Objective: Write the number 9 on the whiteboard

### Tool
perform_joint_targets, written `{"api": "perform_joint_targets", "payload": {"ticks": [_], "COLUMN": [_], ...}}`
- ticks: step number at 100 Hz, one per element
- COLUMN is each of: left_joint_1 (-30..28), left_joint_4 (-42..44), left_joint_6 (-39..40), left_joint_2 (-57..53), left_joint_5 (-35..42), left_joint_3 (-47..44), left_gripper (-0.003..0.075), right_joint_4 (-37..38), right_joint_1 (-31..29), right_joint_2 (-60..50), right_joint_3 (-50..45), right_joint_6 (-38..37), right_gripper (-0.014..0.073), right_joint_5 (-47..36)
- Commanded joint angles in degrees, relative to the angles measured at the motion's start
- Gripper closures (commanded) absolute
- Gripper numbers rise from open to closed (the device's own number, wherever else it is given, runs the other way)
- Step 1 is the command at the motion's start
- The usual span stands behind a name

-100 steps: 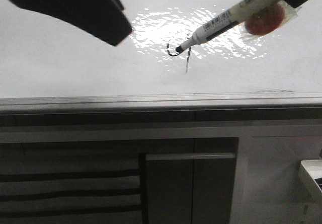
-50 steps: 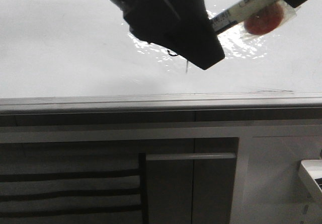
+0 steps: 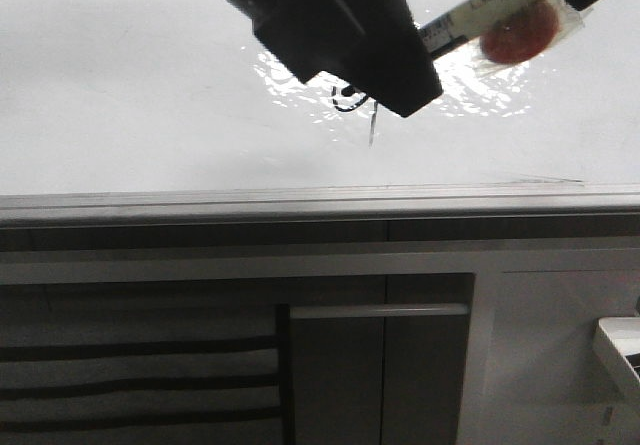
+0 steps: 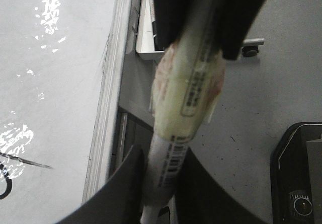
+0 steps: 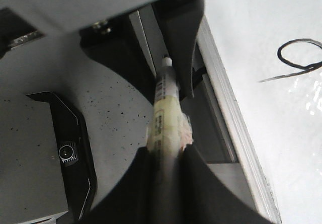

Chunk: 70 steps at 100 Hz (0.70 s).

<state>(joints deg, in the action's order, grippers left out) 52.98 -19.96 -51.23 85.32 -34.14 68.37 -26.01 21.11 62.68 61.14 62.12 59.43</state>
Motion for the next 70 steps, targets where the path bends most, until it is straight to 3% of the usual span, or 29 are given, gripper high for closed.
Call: {"api": "perform_joint_targets", "payload": {"ticks": [1,21,42,52,59,70], "left_joint_1": [0.42,0.42,0.42,-0.43,-1.59,-4.64], "left_joint_4": [-1.49,-1.59,-1.49,-0.13,2.37,10.66], "left_joint_6": [0.14,0.14,0.70,1.65,5.91,18.68], "left_joint_2": [-1.90,-1.90,-1.90,-2.05,-2.86,-5.23], "left_joint_5": [3.32,3.32,3.10,1.68,0.46,-1.42], "left_joint_3": [2.01,2.01,2.01,2.01,2.01,2.01], "left_gripper": [0.0673,0.0731,0.0741,0.0741,0.0741,0.0741], "right_joint_4": [-3.07,-3.07,-2.19,0.77,3.72,6.76], "right_joint_1": [0.22,0.22,0.08,-0.92,-2.00,-4.20], "right_joint_2": [-1.03,-1.05,-1.05,-2.22,-3.80,-6.42], "right_joint_3": [1.79,1.79,2.26,4.00,4.81,4.81], "right_joint_6": [0.79,0.79,0.54,-4.05,-9.06,-13.27], "right_gripper": [0.0640,0.0610,0.0277,0.0249,0.0249,0.0249], "right_joint_5": [-1.58,-2.00,-2.46,-1.79,-1.90,-1.78]}}
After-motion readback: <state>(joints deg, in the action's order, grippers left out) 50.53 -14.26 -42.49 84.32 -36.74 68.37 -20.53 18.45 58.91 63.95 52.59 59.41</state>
